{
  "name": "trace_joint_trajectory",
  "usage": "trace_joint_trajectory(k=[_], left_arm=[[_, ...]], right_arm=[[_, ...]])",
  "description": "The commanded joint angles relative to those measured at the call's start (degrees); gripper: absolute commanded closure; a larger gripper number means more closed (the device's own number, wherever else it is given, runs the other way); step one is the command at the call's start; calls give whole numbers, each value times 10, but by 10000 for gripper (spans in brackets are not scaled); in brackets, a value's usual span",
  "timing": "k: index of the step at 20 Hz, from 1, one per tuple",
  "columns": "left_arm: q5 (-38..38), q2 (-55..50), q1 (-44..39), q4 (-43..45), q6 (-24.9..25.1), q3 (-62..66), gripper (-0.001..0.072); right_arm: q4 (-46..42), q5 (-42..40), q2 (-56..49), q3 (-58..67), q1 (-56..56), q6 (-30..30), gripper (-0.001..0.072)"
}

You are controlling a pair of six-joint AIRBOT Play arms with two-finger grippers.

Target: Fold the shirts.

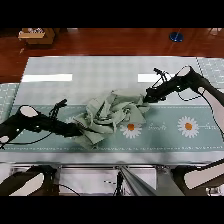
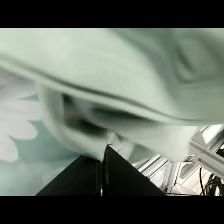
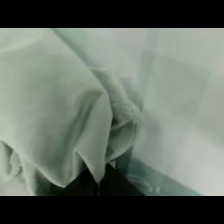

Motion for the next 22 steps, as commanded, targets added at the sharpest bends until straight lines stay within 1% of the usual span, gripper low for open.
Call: trace_joint_trajectory(k=[1,3,6,10,12,14,16,18,22], left_arm=[[-7,36,9,1,-1,66,685],[-7,78,41,1,-11,152,685],[-7,132,110,4,-40,317,685],[-8,167,179,5,-42,525,686],[-8,176,195,5,-42,611,685],[-8,184,198,41,-52,684,686],[-8,195,198,89,-56,737,687],[-8,210,198,106,-72,771,687],[-8,250,198,105,-87,795,686]], right_arm=[[2,40,49,13,-16,-5,689],[3,45,118,43,-50,-4,689],[3,39,235,123,-99,-3,689],[-8,-36,372,229,-126,2,689],[-33,-75,424,269,-126,10,690],[-78,-96,466,295,-126,20,689],[-153,-97,500,308,-126,38,689],[-207,-92,531,310,-126,56,690],[-204,-86,575,310,-126,74,689]])
